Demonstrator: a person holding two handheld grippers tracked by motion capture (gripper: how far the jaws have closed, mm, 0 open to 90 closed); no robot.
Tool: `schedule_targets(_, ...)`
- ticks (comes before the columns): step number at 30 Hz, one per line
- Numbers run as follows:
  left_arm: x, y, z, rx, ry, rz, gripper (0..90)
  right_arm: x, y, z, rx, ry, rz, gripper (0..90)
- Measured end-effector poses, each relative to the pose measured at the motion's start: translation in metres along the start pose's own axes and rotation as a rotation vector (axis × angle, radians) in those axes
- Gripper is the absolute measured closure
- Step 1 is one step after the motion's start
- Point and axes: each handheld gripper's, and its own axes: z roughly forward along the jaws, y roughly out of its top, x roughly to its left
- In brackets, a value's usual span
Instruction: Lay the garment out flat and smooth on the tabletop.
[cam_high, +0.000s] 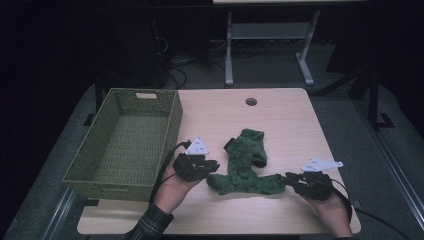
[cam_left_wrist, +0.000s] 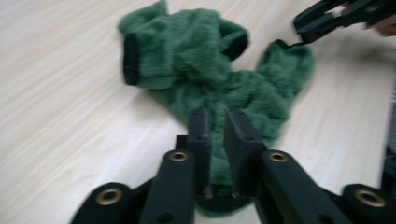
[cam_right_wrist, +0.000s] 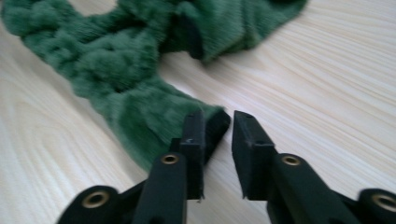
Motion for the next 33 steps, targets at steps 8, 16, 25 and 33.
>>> schedule_targets(8, -0.014, -0.01, 0.037, 0.083, -0.081, 0.006, 87.5, 0.016, 0.006, 0.019, 0.059, 0.051, -0.039, 85.4)
schedule_targets(16, -0.004, -0.031, 0.051, 0.191, -0.039, -0.008, 89.7, 0.015, 0.002, 0.029, 0.128, 0.037, -0.069, 89.7)
schedule_targets(25, 0.002, -0.045, 0.049, 0.251, -0.006, -0.007, 89.9, 0.013, -0.001, 0.026, 0.162, 0.019, -0.07, 89.9)
schedule_targets(33, 0.004, -0.053, 0.042, 0.258, -0.039, -0.029, 89.9, 0.005, -0.014, 0.009, 0.184, -0.006, -0.015, 90.0)
